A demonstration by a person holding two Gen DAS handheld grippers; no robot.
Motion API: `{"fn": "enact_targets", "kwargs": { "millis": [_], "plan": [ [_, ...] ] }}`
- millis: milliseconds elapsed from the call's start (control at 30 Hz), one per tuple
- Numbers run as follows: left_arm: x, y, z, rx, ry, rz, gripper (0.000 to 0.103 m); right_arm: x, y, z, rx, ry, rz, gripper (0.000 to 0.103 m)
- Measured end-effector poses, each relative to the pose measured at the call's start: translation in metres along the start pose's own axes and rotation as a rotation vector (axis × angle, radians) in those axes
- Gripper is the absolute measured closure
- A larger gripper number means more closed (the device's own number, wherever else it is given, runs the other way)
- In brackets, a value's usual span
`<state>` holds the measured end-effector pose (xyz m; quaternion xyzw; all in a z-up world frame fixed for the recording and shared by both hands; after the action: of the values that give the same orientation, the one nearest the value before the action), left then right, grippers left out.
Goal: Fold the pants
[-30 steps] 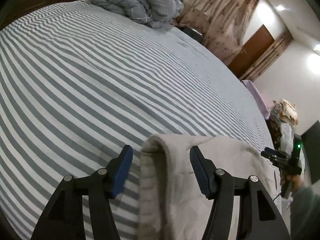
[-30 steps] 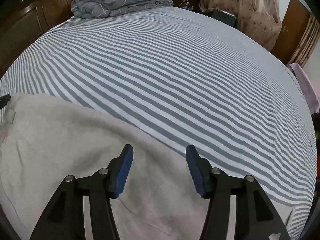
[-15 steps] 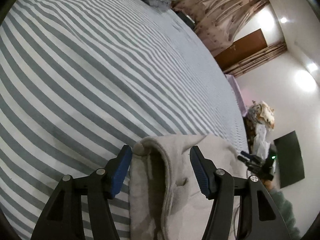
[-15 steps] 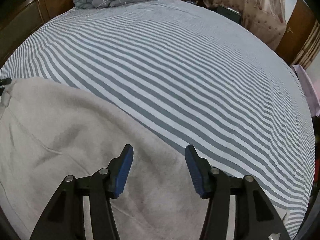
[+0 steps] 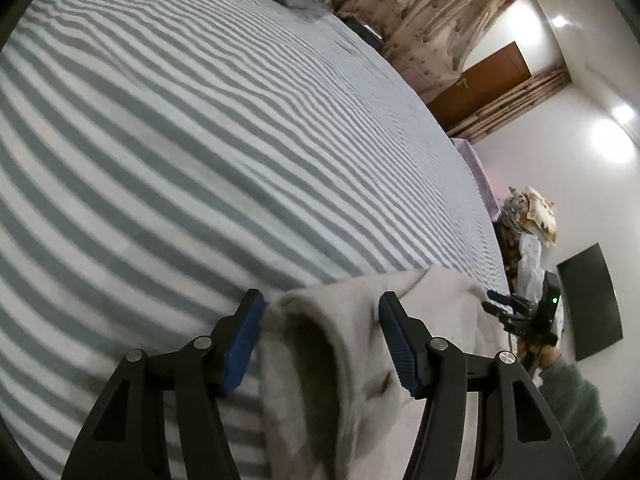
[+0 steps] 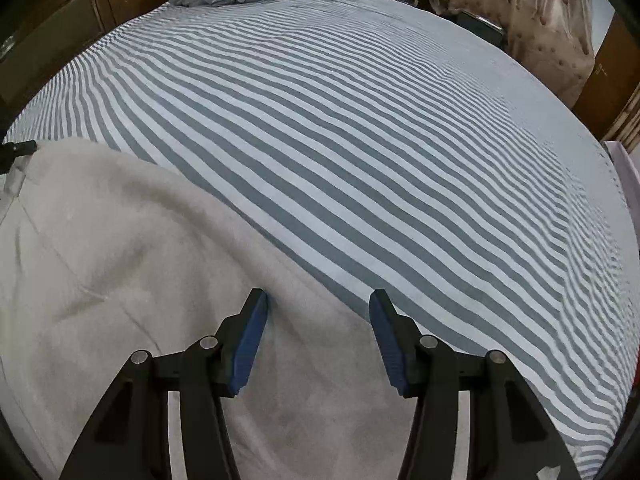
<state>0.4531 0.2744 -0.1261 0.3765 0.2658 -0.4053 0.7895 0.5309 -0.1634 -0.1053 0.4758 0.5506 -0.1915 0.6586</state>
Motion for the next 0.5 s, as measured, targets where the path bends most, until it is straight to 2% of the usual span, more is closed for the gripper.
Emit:
{"fn": "enact_targets", "kwargs": {
  "millis": [67,133,200,300,500],
  "plan": [
    [0.001,-0.001,0.003,0.010,0.007,0.003,0.044,0.006,0.001,0.000,-0.001,0.009,0.000,0.054],
    [-0.003,-0.005,0.005,0.049,0.026,0.012,0.052,0.009,0.003,0.002,-0.006,0.018,0.000,0.054],
    [-0.008,-0.009,0.004,0.065,0.021,0.014,0.065,0.008,0.004,0.005,-0.022,0.027,-0.003,0.054],
    [-0.015,-0.013,-0.001,0.052,-0.016,0.011,0.072,0.009,0.003,0.013,-0.021,0.056,-0.016,0.054],
    [-0.014,-0.013,0.003,0.082,-0.014,0.000,0.072,0.012,0.002,0.017,-0.054,0.082,-0.026,0.052]
  ]
}}
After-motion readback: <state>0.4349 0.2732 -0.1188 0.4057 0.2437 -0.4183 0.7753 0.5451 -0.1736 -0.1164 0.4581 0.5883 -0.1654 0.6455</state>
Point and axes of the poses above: each gripper's, at about its wrist camera, not at the fingertips, and x roughly the way its jaws point, z to its right, y to its top, the point moved 1 cm from there along x, roughly the way its jaws point, and after that the axes turned 7 degrees about y, right-handed, at the moved point
